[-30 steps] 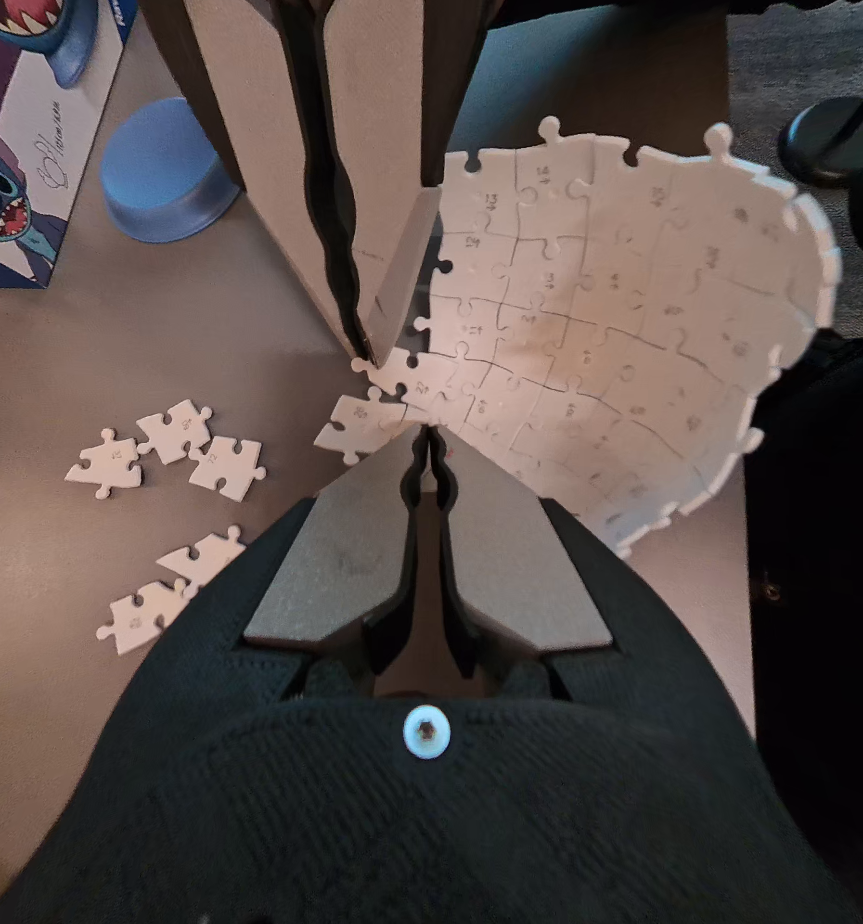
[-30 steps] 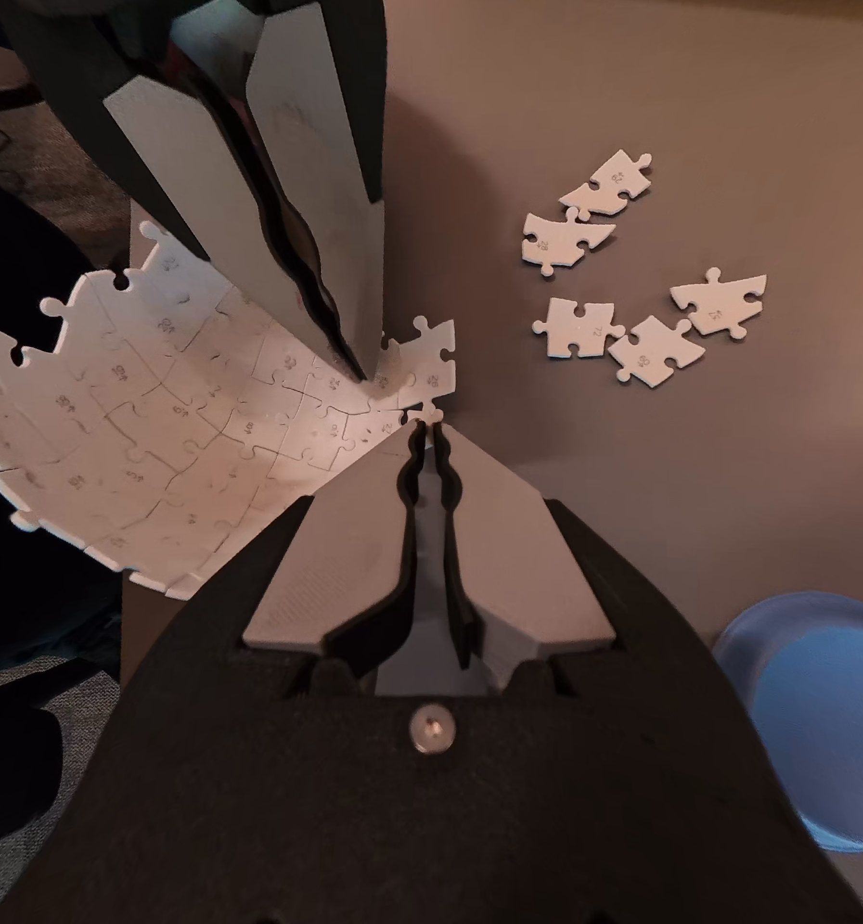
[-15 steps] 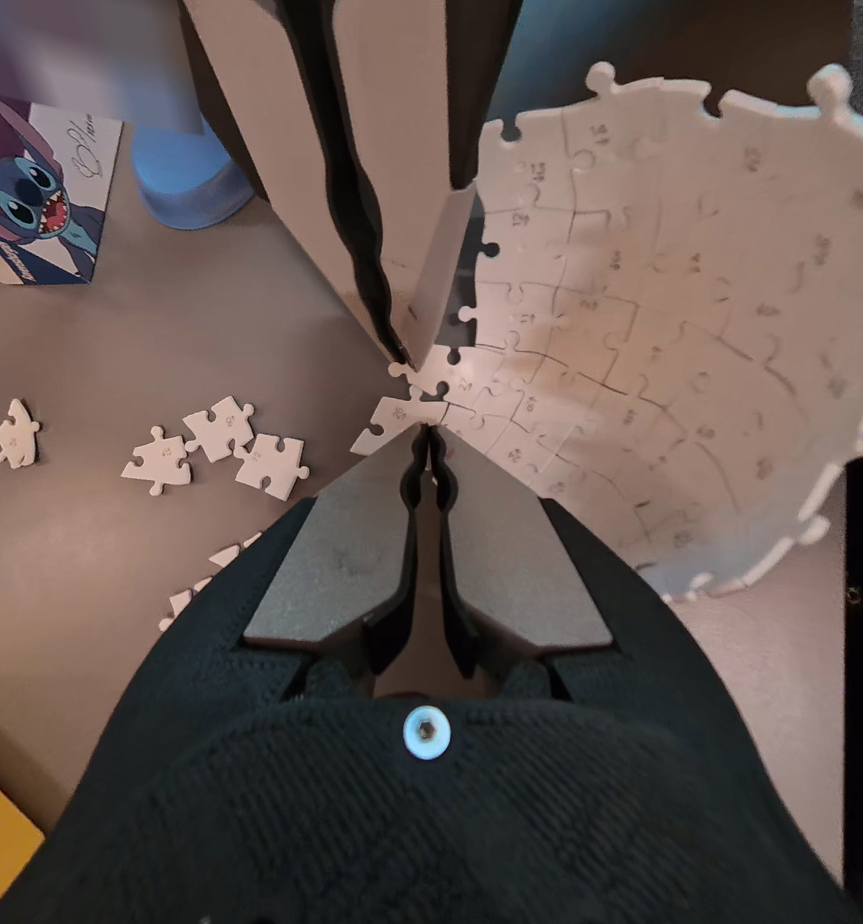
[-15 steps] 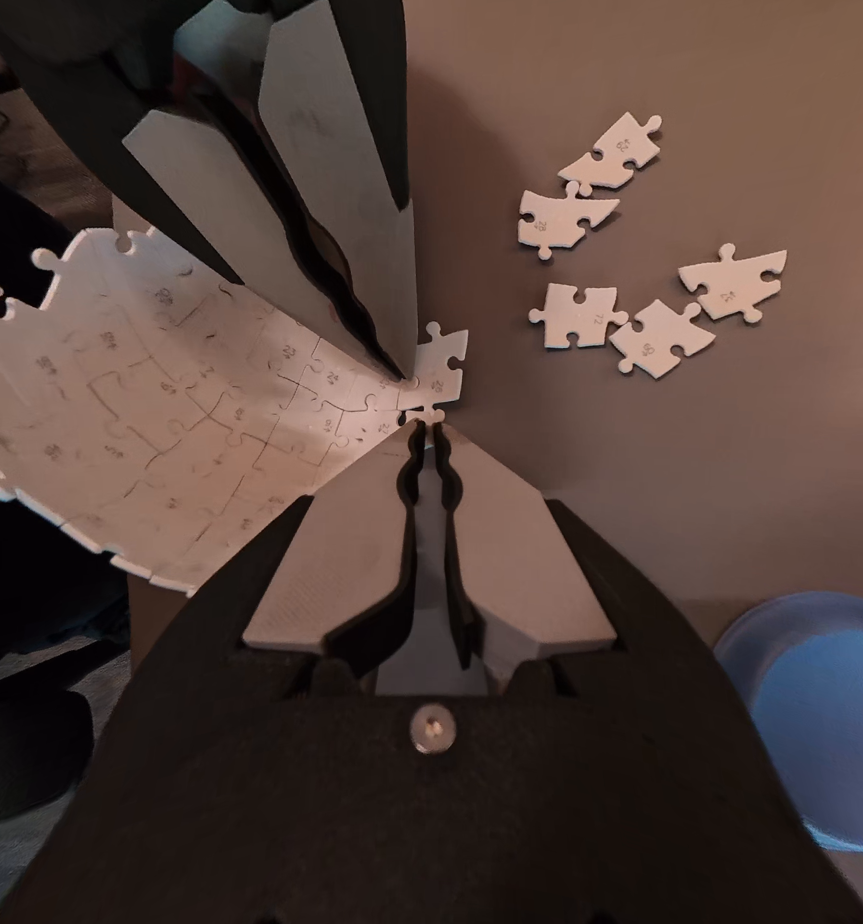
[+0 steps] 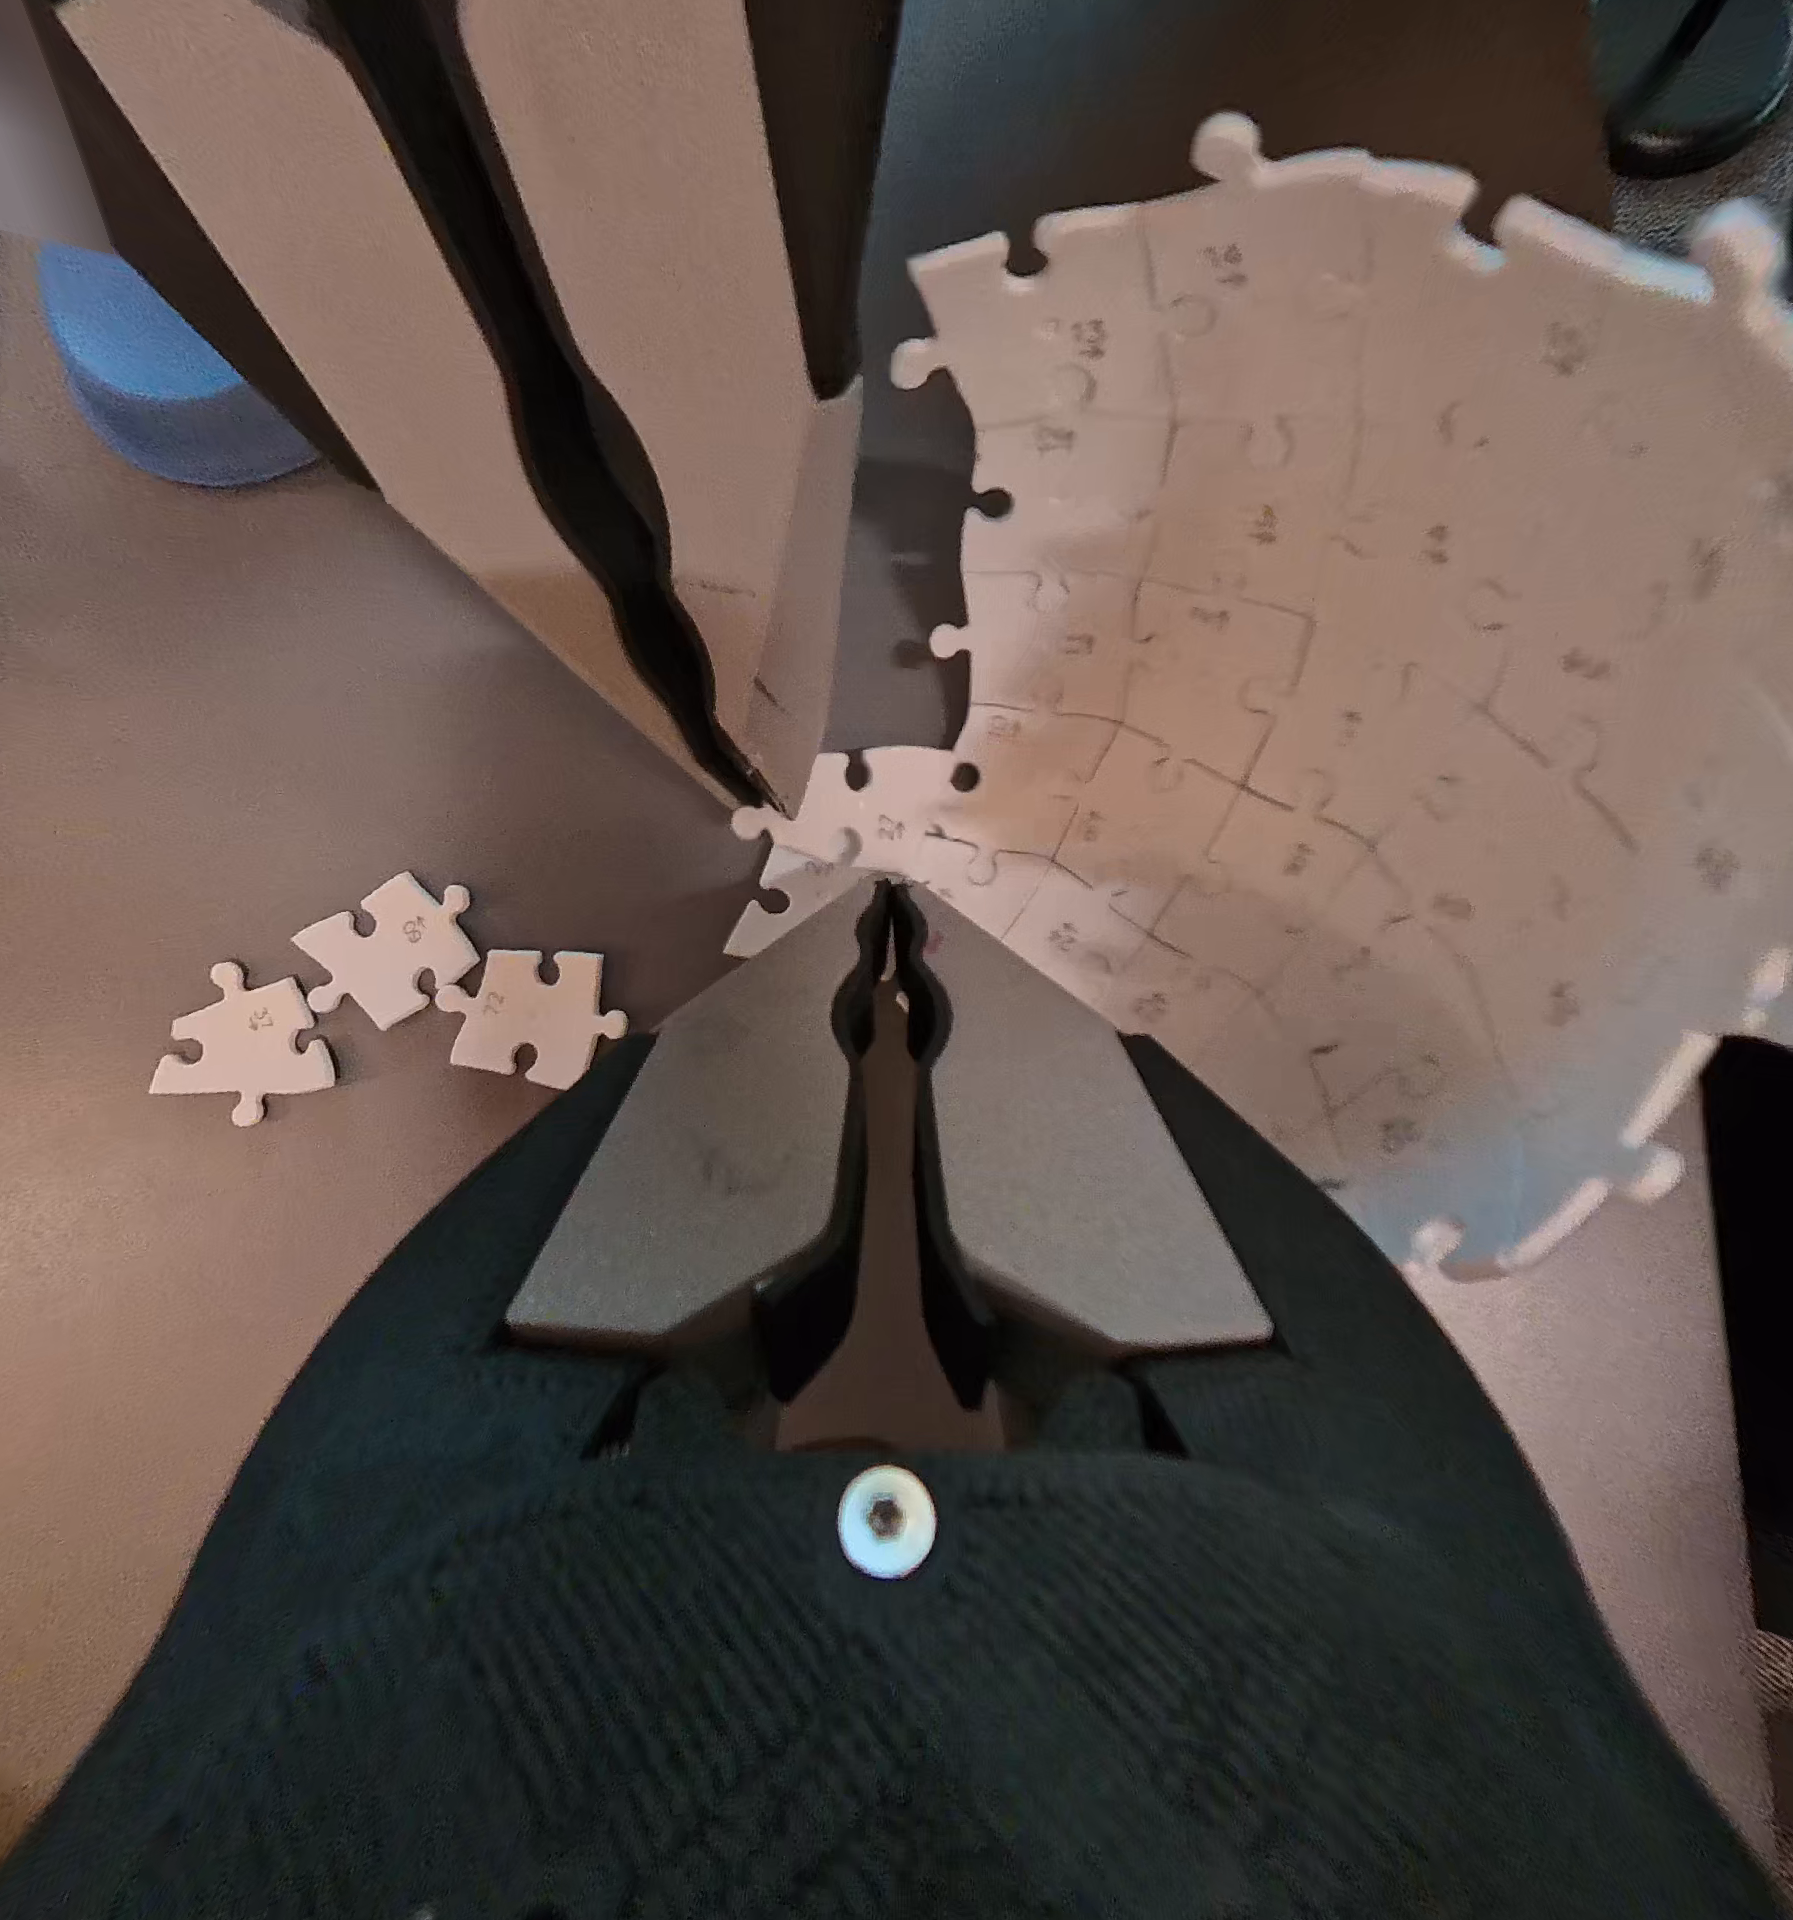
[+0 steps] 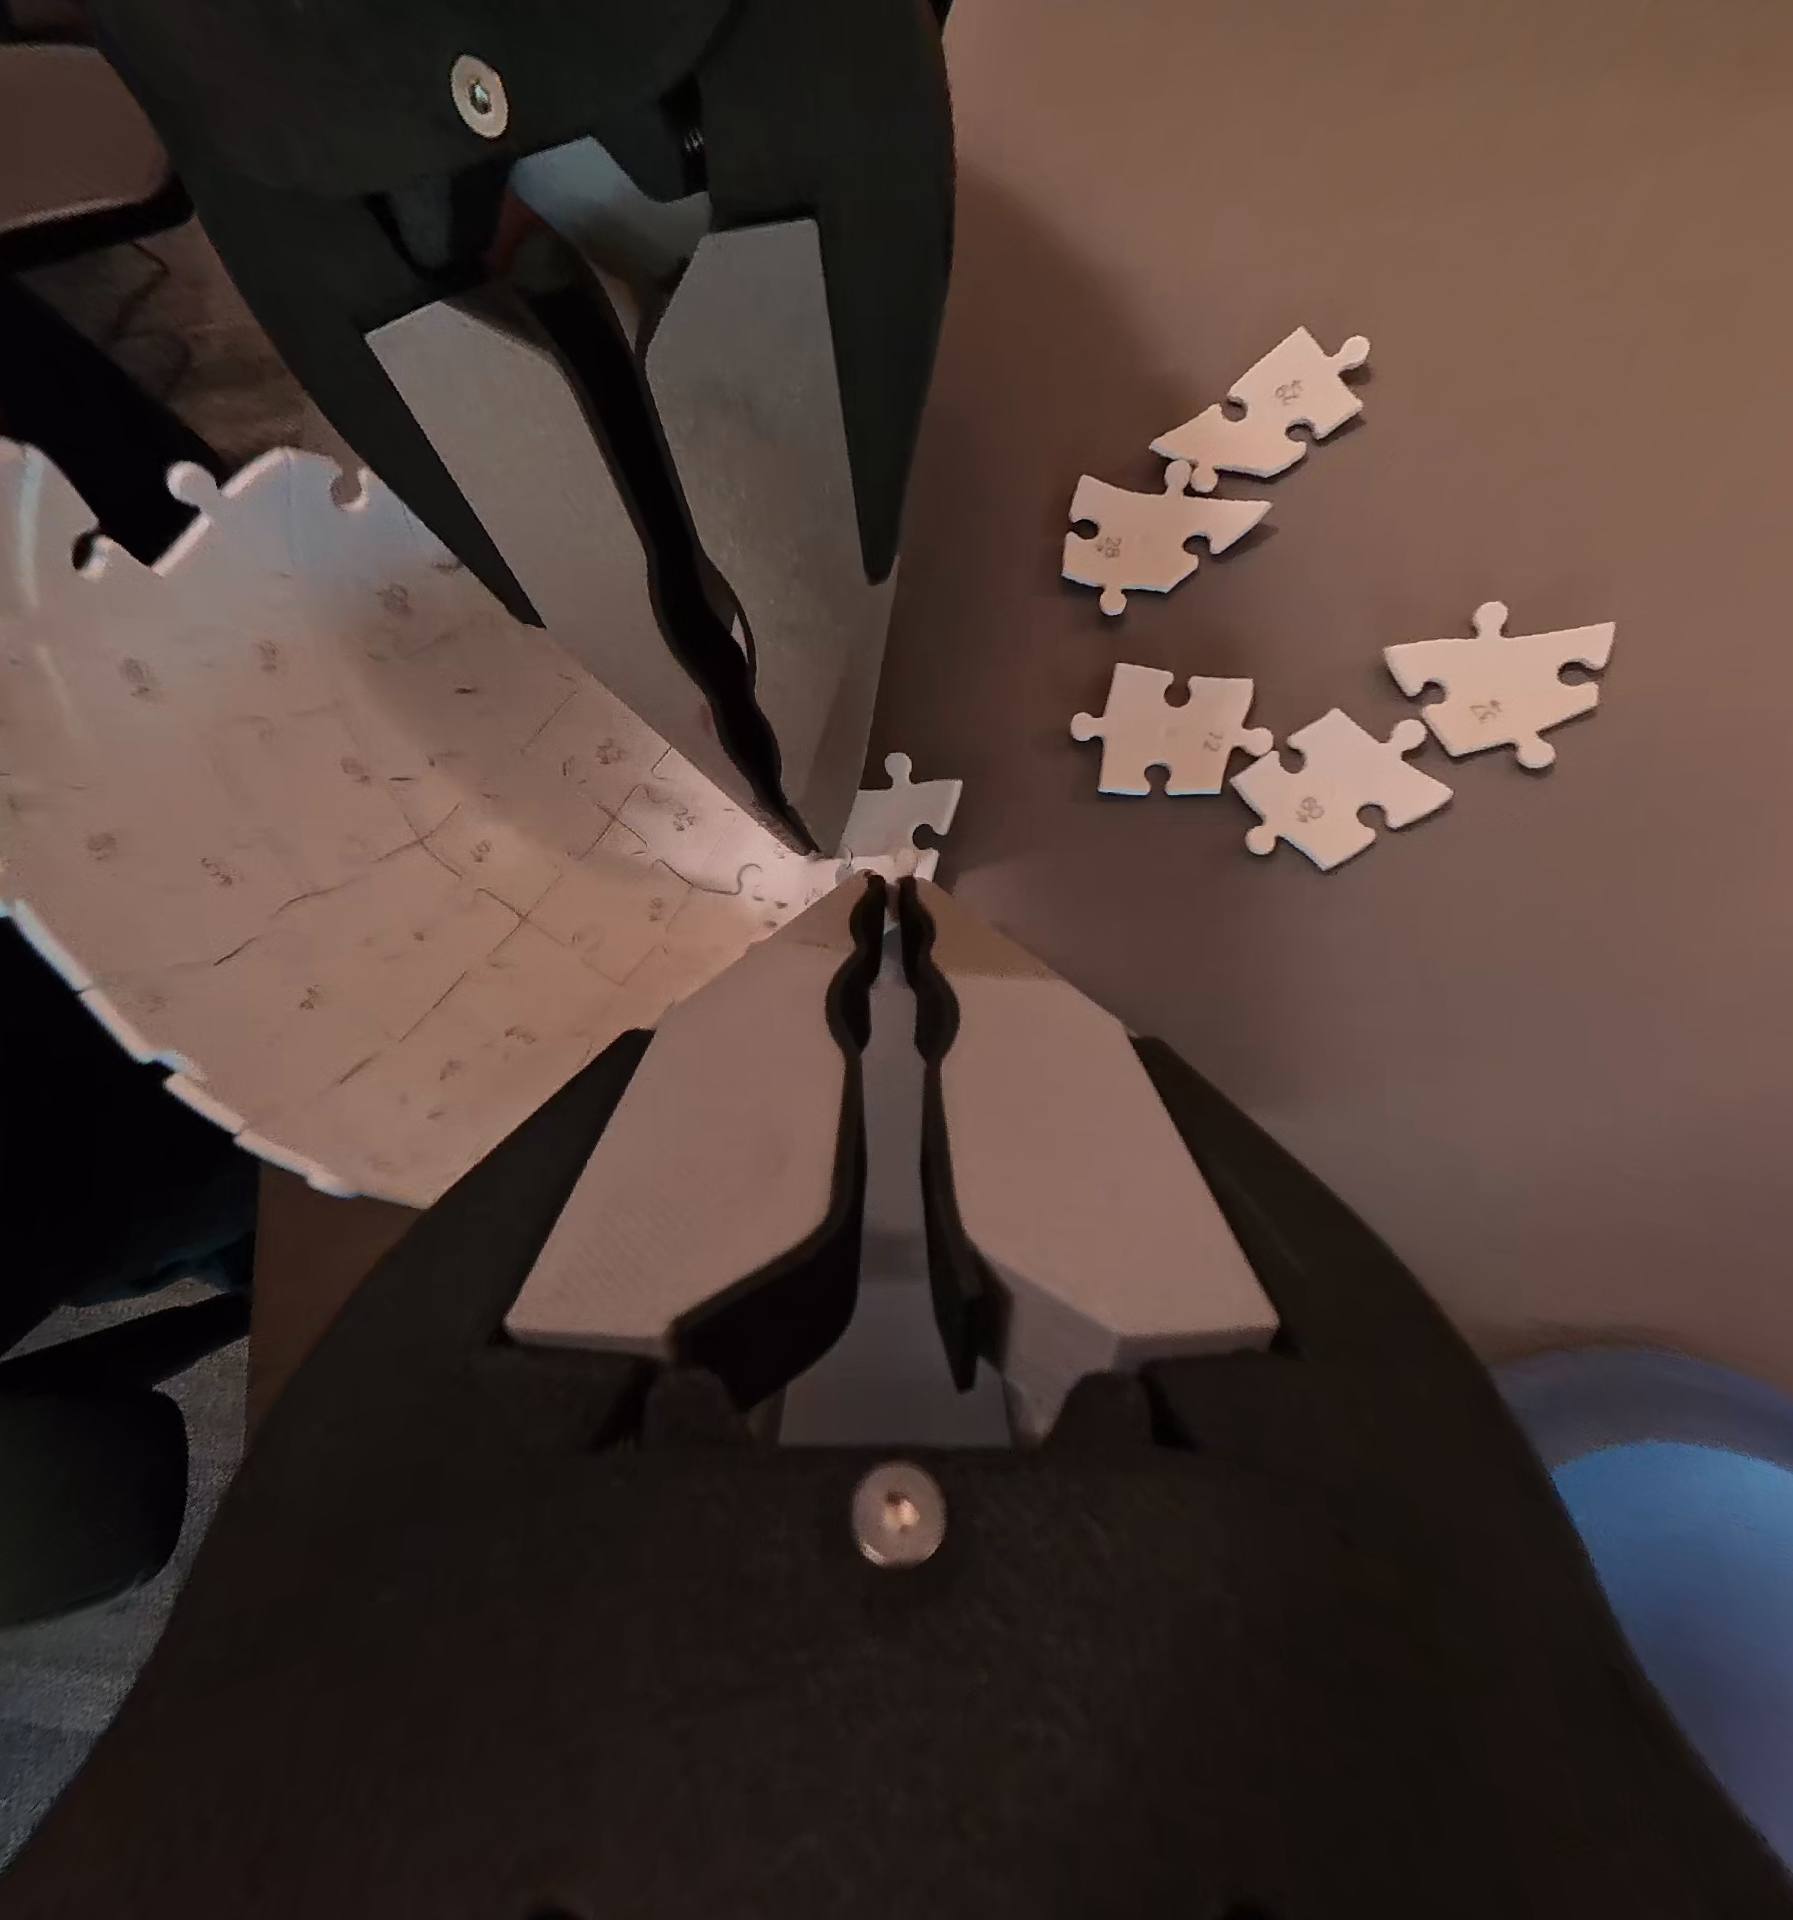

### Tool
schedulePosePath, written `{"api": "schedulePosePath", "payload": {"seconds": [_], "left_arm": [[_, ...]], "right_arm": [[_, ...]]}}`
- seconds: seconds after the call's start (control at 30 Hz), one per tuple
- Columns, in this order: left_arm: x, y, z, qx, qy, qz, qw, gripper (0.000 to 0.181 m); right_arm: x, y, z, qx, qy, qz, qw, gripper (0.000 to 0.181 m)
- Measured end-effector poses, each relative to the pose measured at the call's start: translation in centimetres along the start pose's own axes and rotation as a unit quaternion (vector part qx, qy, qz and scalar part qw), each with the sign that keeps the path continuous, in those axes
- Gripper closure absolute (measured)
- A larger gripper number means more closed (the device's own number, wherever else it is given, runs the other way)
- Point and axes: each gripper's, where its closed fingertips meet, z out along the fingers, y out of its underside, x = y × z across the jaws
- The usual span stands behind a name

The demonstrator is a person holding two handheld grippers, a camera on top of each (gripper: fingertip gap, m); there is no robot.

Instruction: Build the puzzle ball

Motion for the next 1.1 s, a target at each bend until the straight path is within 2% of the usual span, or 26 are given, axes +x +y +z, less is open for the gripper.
{"api": "schedulePosePath", "payload": {"seconds": [0.33, 0.8, 1.1], "left_arm": [[0.2, 0.3, 0.1, -0.024, 0.028, 0.006, 0.999, 0.181], [0.1, 0.2, 0.2, -0.011, 0.056, -0.006, 0.998, 0.181], [0.1, 0.0, 0.3, -0.011, 0.064, -0.013, 0.998, 0.181]], "right_arm": [[0.0, 0.4, 0.1, -0.002, -0.022, -0.014, 1.0, 0.181], [0.2, 1.0, 0.3, -0.025, -0.085, -0.033, 0.996, 0.181], [0.0, 1.2, 0.4, -0.044, -0.071, -0.049, 0.995, 0.181]]}}
